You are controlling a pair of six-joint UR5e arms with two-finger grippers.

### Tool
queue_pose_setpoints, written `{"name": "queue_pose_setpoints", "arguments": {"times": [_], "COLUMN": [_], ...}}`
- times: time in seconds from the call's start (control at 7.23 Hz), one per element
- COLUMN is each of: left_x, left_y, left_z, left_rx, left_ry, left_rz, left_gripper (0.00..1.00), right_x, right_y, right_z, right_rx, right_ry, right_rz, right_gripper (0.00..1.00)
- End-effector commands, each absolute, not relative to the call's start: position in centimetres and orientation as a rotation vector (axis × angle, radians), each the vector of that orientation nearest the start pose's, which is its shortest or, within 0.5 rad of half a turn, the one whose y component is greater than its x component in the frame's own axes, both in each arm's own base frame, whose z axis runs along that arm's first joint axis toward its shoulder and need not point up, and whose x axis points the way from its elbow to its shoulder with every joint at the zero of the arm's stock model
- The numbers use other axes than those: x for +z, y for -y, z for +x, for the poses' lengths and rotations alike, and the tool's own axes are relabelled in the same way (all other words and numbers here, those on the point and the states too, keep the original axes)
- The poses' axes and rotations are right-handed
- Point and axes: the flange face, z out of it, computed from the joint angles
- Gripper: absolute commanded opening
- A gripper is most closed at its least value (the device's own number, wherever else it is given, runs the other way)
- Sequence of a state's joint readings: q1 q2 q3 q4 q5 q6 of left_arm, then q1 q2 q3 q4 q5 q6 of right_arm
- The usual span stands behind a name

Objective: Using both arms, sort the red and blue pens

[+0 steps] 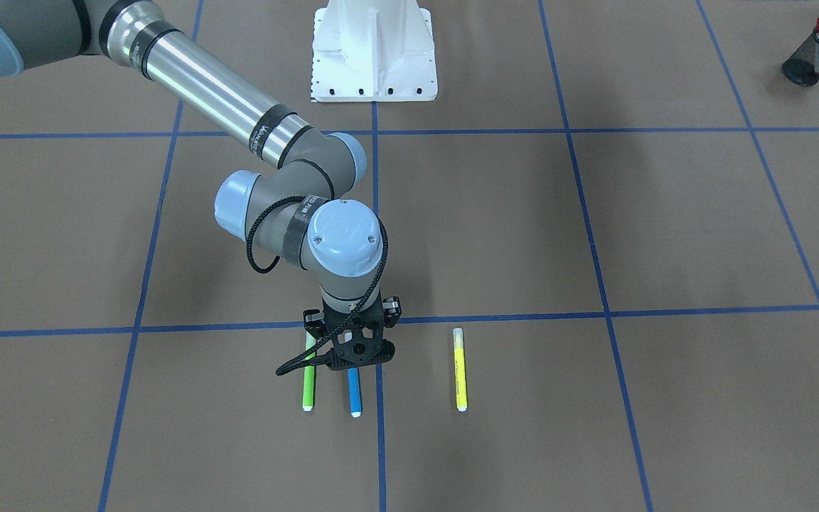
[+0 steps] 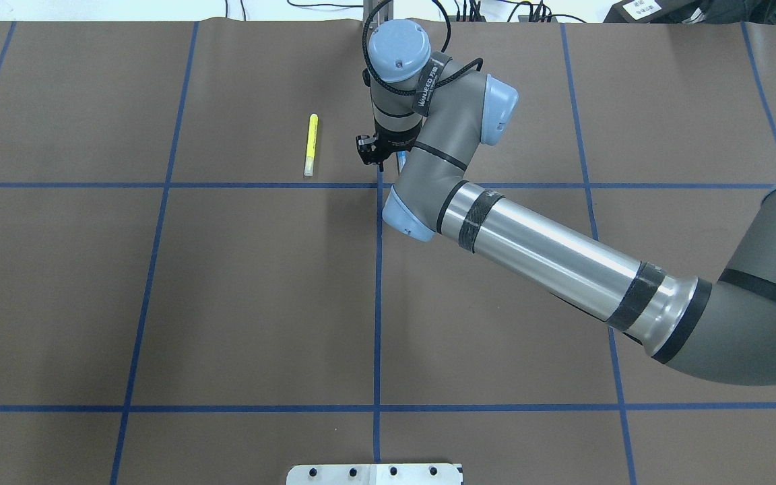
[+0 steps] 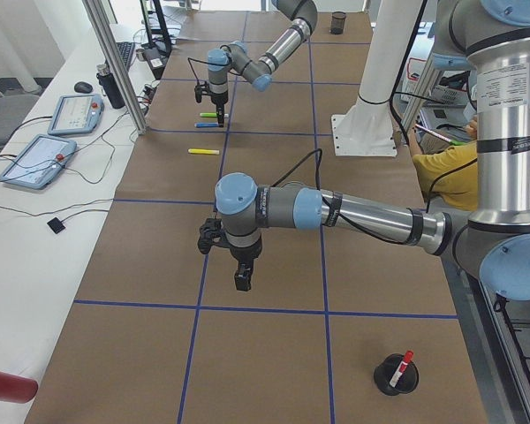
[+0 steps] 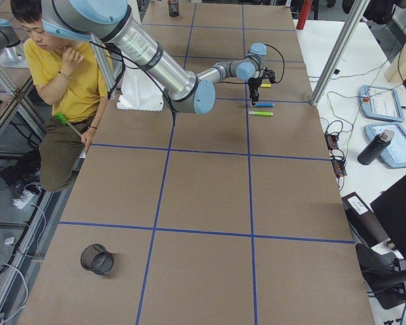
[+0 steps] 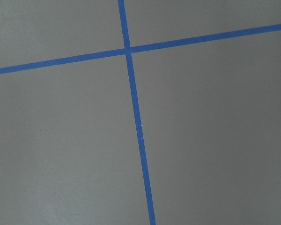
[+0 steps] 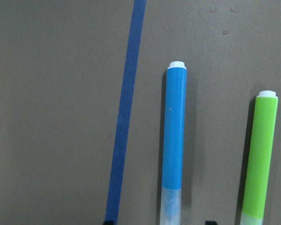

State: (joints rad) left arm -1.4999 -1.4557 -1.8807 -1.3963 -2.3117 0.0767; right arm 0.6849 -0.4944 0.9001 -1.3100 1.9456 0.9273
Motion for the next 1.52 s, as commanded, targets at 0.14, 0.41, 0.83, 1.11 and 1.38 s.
{"name": "queue_pose_setpoints", "arguments": {"times": [0.14, 0.41, 0.83, 1.11, 1.38], "left_x": [58.0, 57.9, 58.0, 57.9, 57.9], "left_y": [44.1, 44.1, 44.1, 44.1, 44.1], "left_z": [-3.4, -3.5, -3.4, -3.5, -3.4], "left_rx": [0.150, 0.149, 0.150, 0.149, 0.150], "left_ry": [-0.742, -0.742, -0.742, -0.742, -0.742], "left_rz": [0.022, 0.024, 0.022, 0.024, 0.024], "left_gripper": [1.00, 1.00, 1.00, 1.00, 1.00], "right_x": [23.6, 24.2, 23.7, 23.7, 23.7], "right_y": [62.8, 62.9, 62.8, 62.7, 62.6], "right_z": [-61.4, -61.6, -61.9, -62.0, -62.0], "right_rx": [-0.005, -0.002, -0.006, -0.007, -0.008], "right_ry": [0.753, 0.747, 0.751, 0.749, 0.750], "right_rz": [0.120, 0.127, 0.129, 0.127, 0.127], "right_gripper": [0.55, 0.45, 0.32, 0.32, 0.14]}}
